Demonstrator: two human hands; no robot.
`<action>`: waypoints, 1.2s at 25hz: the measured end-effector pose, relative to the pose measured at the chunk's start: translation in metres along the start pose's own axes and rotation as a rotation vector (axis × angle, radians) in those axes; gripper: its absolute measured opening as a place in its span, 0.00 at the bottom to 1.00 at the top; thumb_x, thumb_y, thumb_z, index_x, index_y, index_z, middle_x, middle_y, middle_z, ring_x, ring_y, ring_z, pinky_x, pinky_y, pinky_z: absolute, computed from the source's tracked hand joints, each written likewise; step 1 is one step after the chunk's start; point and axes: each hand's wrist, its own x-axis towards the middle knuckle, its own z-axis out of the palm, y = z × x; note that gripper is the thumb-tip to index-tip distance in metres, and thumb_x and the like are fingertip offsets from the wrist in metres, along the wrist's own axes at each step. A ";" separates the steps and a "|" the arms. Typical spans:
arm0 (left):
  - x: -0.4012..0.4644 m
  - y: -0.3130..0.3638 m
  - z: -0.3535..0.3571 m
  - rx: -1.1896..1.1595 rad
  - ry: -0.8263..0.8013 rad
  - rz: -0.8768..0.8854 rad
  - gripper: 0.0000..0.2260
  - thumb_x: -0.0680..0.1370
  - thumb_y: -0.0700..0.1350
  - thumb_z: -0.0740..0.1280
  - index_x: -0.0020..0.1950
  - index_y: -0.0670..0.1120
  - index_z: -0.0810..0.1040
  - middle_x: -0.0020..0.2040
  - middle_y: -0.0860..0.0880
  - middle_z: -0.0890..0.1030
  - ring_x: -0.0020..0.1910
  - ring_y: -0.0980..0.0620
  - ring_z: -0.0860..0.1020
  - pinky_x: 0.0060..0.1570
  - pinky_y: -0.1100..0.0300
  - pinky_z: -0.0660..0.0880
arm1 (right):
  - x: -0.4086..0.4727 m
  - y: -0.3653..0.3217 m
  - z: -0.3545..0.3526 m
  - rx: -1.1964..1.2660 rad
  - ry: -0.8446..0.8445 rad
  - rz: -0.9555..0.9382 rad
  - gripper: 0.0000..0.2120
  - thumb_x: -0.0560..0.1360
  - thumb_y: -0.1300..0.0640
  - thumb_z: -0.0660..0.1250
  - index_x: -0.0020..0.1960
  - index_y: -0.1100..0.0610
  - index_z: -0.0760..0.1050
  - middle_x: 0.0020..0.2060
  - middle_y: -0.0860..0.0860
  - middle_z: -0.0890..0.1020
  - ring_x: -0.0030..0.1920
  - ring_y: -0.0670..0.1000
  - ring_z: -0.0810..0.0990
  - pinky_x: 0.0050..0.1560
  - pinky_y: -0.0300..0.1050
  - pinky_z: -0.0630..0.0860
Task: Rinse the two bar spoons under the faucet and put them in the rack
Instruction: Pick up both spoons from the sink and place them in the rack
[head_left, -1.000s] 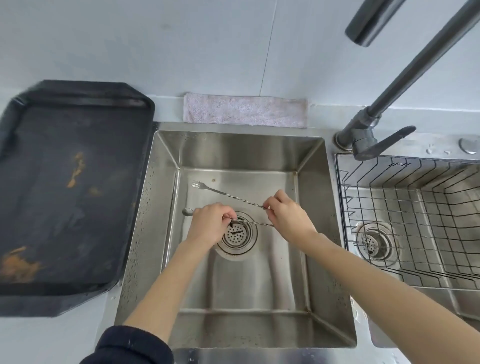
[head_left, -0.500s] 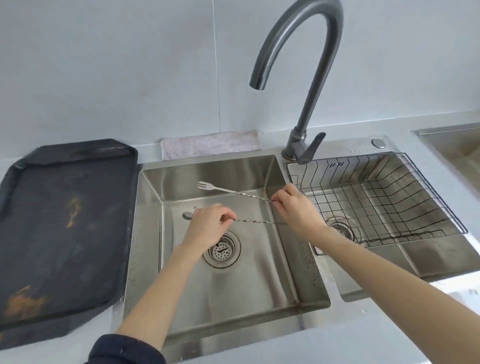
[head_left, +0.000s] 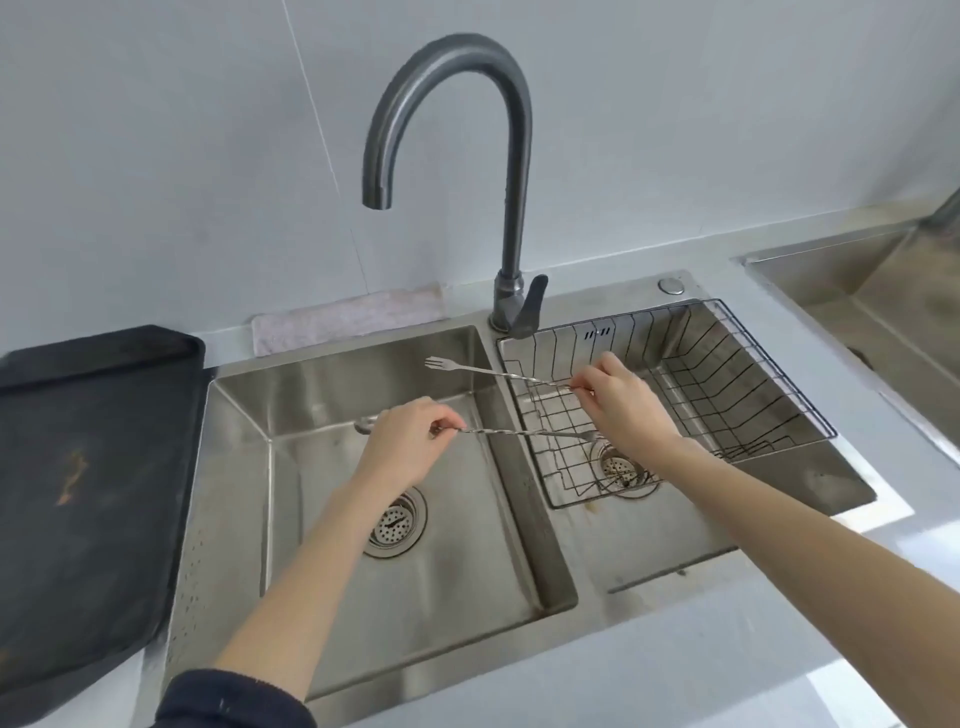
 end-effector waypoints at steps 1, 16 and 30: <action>0.001 0.007 0.006 -0.005 0.004 -0.005 0.08 0.75 0.41 0.65 0.49 0.47 0.83 0.50 0.46 0.82 0.50 0.48 0.79 0.55 0.56 0.72 | 0.001 0.011 -0.006 -0.002 0.000 -0.001 0.11 0.79 0.60 0.59 0.55 0.63 0.76 0.53 0.59 0.75 0.47 0.61 0.78 0.44 0.53 0.77; 0.023 0.094 0.089 -0.063 0.027 -0.203 0.07 0.74 0.41 0.66 0.48 0.45 0.83 0.51 0.47 0.84 0.50 0.49 0.79 0.58 0.56 0.71 | 0.043 0.163 -0.031 -0.080 -0.203 -0.002 0.11 0.79 0.59 0.57 0.54 0.60 0.77 0.53 0.58 0.73 0.51 0.63 0.78 0.53 0.62 0.76; 0.060 0.092 0.100 -0.025 -0.039 -0.307 0.08 0.75 0.41 0.65 0.50 0.46 0.82 0.51 0.47 0.83 0.48 0.51 0.78 0.54 0.60 0.69 | 0.089 0.192 0.012 -0.118 -0.364 -0.019 0.13 0.80 0.58 0.57 0.58 0.61 0.76 0.56 0.61 0.74 0.55 0.65 0.77 0.52 0.55 0.74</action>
